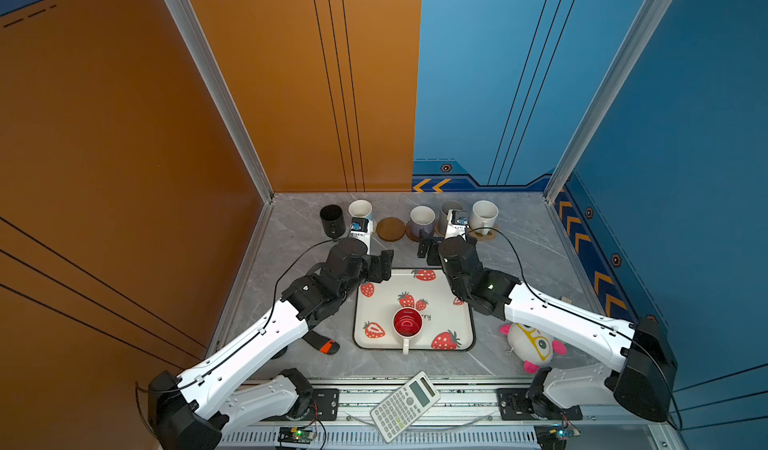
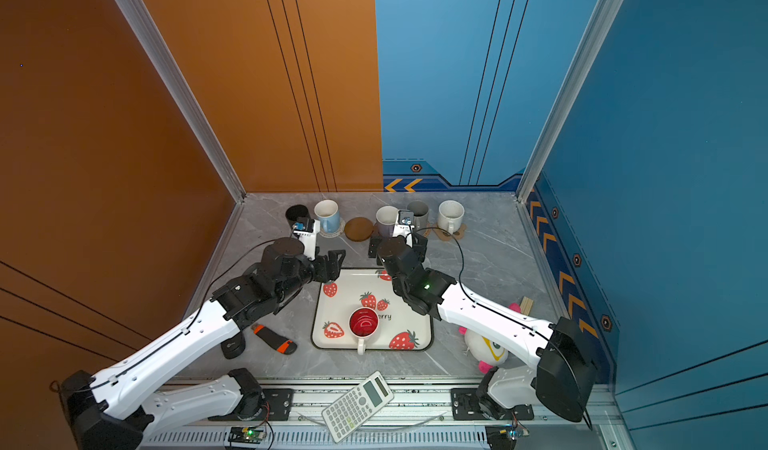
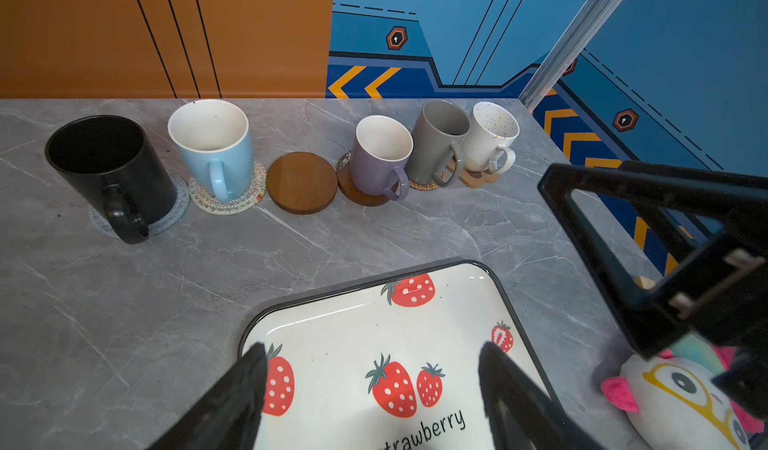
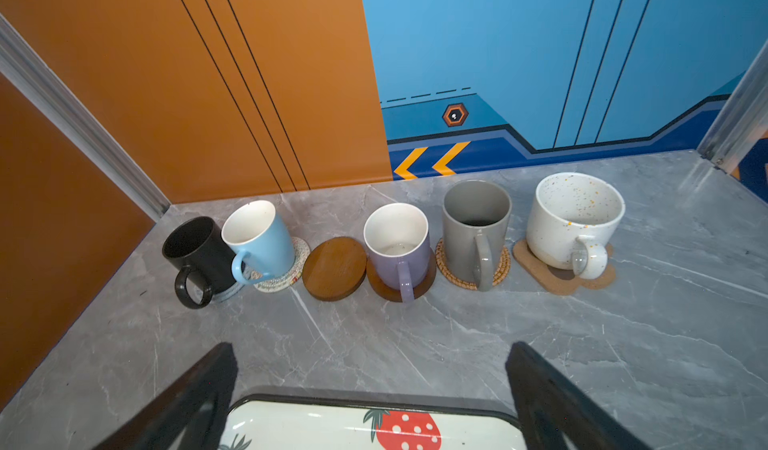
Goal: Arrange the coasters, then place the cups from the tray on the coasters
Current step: 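Move the left gripper over the red-lined mug while the right draws back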
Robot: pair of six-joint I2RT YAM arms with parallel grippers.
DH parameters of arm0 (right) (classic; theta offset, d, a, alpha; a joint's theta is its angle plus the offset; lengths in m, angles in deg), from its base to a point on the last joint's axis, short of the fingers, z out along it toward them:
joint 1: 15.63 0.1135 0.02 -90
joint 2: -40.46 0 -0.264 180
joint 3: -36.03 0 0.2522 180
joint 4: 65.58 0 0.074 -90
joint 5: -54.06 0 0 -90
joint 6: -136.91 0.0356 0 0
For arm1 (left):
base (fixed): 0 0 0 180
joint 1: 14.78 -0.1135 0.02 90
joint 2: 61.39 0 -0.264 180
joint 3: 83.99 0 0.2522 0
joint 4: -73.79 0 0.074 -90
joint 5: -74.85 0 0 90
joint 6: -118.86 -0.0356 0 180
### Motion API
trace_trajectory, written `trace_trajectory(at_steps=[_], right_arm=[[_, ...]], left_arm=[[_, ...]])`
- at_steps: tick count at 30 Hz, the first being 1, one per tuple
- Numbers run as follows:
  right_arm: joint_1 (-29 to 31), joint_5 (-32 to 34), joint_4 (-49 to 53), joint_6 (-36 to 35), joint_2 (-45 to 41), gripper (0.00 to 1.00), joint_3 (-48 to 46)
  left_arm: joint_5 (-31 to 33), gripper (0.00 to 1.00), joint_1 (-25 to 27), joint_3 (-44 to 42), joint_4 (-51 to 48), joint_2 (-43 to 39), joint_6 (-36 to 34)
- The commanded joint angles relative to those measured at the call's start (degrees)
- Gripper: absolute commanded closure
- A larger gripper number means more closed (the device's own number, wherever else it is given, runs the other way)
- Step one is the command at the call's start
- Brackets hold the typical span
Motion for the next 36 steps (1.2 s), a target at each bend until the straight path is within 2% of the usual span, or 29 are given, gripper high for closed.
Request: trace_trajectory(at_steps=[1, 5, 9, 18, 27, 36], right_arm=[[0.38, 6.41, -2.97, 2.15, 0.06, 0.0, -1.38], [0.55, 10.02, -1.56, 4.86, -0.04, 0.0, -1.45], [0.57, 10.75, -1.68, 6.05, -0.28, 0.0, -1.81], [-0.18, 3.8, -9.14, 2.72, -3.39, 0.0, -7.51], [-2.6, -0.1, -3.74, 3.18, -6.6, 0.0, -8.82], [-7.7, -7.99, 1.14, 6.82, -8.25, 0.0, -9.79]], left_arm=[[1.3, 0.19, 0.8, 2.29, -0.17, 0.4, 0.25], [1.31, 0.19, 1.14, 2.26, -0.16, 1.04, 0.09], [1.01, 0.19, 1.49, 4.77, -0.8, 1.77, -0.02], [-2.65, 0.19, 3.13, 9.87, -8.05, 3.22, -0.28], [-4.38, 0.21, 6.59, 14.3, -18.56, 4.18, 1.06], [-4.42, 0.24, 13.46, 13.99, -29.01, 4.68, 7.18]])
